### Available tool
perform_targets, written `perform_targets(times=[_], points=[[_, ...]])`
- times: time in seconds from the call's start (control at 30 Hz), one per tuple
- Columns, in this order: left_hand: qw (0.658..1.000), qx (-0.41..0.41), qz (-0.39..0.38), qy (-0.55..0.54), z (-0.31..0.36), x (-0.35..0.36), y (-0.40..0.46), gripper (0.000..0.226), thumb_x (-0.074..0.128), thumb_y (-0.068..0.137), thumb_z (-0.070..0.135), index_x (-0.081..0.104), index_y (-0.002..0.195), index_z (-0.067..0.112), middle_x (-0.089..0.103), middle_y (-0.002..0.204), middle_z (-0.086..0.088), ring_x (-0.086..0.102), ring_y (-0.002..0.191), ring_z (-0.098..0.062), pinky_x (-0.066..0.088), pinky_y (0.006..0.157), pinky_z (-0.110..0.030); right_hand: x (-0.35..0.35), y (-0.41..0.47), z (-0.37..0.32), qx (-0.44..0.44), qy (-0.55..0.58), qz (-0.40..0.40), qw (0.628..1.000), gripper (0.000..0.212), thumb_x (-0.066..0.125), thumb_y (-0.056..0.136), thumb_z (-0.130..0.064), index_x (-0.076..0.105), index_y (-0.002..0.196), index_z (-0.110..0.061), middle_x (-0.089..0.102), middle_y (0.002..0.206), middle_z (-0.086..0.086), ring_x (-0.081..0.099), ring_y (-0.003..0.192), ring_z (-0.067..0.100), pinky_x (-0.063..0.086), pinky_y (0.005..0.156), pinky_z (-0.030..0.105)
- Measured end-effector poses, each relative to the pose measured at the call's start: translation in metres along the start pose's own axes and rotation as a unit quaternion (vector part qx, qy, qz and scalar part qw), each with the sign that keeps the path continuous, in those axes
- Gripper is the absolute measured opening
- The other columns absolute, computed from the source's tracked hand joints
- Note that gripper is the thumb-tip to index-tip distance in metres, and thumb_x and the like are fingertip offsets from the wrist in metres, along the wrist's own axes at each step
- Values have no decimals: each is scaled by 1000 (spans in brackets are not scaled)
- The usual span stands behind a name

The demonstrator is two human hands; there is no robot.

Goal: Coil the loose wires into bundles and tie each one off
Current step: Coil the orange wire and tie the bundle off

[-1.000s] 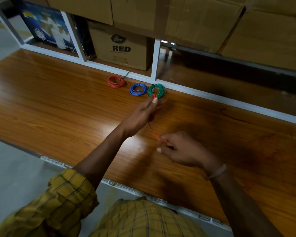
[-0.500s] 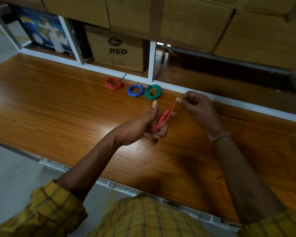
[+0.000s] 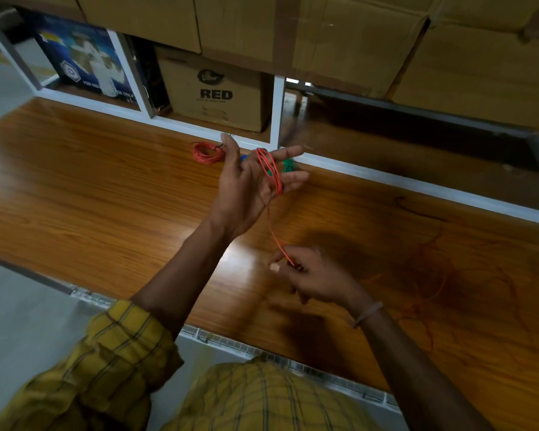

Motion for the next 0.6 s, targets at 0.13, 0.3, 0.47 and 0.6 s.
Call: perform_targets(times=[0.13, 0.3, 0.47, 0.6], points=[[945, -27, 73, 317, -15, -15, 1, 109, 9, 84, 90, 53, 148, 12, 66, 139, -8, 73, 115, -30, 42, 115, -45, -36, -9, -17, -44, -73, 2, 996, 9, 74, 93, -24, 73, 101, -24, 68, 67, 6, 65, 56, 20, 50, 55, 32], [854, -104, -4, 510, -29, -21, -15, 115, 0, 80, 96, 59, 125, 8, 70, 107, -12, 66, 75, -23, 49, 77, -33, -103, -14, -41, -108, -71, 77, 989, 5, 71, 94, -25, 72, 93, -20, 69, 84, 3, 62, 73, 11, 50, 64, 27], [906, -157, -120, 375, -22, 2, -25, 107, -9, 92, 76, 47, 137, -4, 67, 96, -21, 43, 60, -21, 47, 66, -32, -137, 6, -39, -133, -45, 188, 972, 14, 72, 95, -27, 73, 94, -12, 70, 91, 15, 65, 87, 32, 53, 74, 40], [942, -181, -201, 197, -12, 16, -27, 115, -1, 85, 85, 36, 148, -5, 55, 91, -21, 19, 52, -21, 45, 62, -32, -124, 27, -20, -107, 14, 255, 961, 15, 73, 94, -31, 75, 93, -17, 71, 88, 3, 64, 83, 21, 50, 72, 31]])
Point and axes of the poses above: each hand's wrist, its own y-axis towards the middle knuckle, its own x-axis out of the palm, z = x × y, the point moved 1 cm from there along y, towards the middle knuckle
